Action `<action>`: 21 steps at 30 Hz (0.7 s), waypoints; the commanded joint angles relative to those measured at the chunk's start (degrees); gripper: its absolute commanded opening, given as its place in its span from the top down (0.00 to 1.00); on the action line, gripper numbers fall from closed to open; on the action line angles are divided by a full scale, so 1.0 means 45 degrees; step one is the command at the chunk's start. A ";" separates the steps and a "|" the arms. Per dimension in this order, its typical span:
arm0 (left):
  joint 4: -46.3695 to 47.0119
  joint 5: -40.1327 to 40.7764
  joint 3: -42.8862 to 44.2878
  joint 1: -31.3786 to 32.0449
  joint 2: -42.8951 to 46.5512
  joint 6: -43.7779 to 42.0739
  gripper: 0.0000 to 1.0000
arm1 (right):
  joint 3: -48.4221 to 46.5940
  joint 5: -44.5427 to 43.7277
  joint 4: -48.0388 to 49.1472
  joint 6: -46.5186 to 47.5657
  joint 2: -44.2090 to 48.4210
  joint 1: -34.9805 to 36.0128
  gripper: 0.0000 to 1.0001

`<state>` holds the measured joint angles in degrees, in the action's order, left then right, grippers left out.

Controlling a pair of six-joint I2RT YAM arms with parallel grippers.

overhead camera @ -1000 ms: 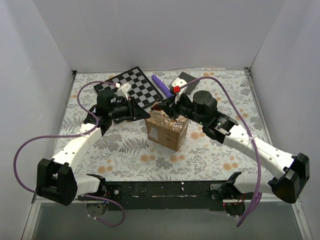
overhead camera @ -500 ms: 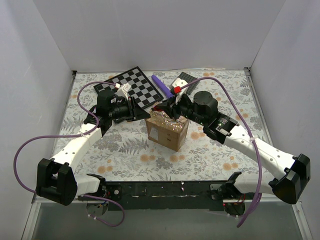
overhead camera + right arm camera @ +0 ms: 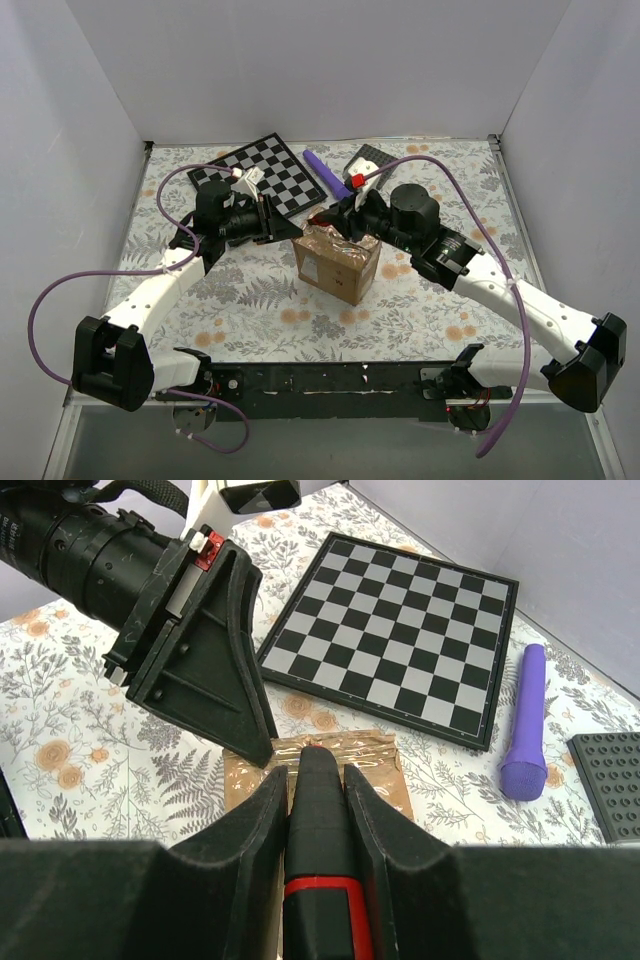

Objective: Unpack the express box

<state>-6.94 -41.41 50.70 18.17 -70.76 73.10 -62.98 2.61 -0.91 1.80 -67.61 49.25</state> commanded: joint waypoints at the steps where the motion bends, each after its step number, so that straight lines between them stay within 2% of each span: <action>1: -0.0060 0.0333 -0.0231 0.0024 0.0275 0.0025 1.00 | -0.0086 -0.0151 -0.1165 -0.0108 0.0435 0.0109 0.99; 21: -0.0040 0.1603 -0.0289 0.0043 0.0783 0.0884 1.00 | -0.0380 -0.0522 -0.2728 -0.0694 0.1100 0.0109 0.99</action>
<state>-6.87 -38.26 49.95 19.00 -69.43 75.92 -63.11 0.58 -9.02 -0.32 -63.46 49.54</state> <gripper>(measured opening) 0.218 0.321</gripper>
